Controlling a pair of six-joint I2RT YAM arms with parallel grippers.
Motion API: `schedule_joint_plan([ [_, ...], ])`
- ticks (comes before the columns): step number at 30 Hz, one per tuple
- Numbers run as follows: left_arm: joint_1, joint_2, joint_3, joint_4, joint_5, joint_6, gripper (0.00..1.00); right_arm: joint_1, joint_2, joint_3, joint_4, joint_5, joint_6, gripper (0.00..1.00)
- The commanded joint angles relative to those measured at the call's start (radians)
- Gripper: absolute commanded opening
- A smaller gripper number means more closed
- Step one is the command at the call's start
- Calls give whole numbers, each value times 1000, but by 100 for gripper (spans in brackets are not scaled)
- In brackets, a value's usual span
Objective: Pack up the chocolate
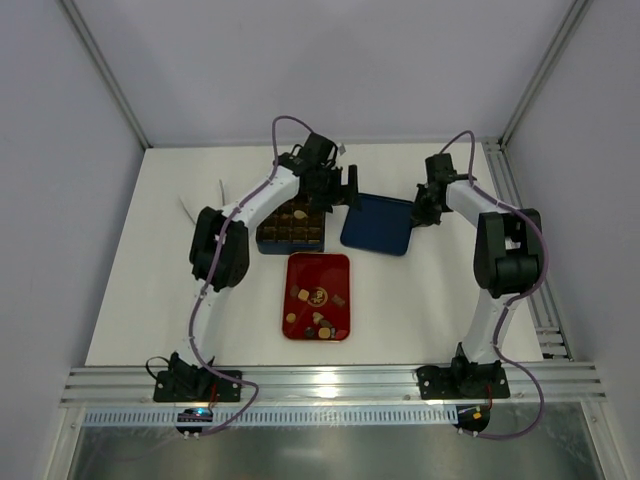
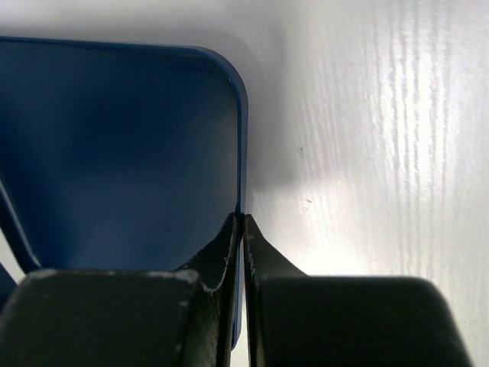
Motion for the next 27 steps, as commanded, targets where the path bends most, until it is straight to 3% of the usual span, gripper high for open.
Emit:
schedule_joint_plan([
  [1, 7, 26, 95, -16, 51, 11, 89, -29, -83, -19, 28, -58, -5, 4],
  [8, 7, 126, 211, -51, 66, 4, 87, -73, -137, -63, 50, -130, 1, 4],
  [19, 7, 203, 261, -56, 74, -9, 86, -127, -223, -103, 57, -216, 21, 4],
  [27, 5, 224, 266, -2, 189, -64, 86, -136, -258, -143, 80, -277, 38, 4],
])
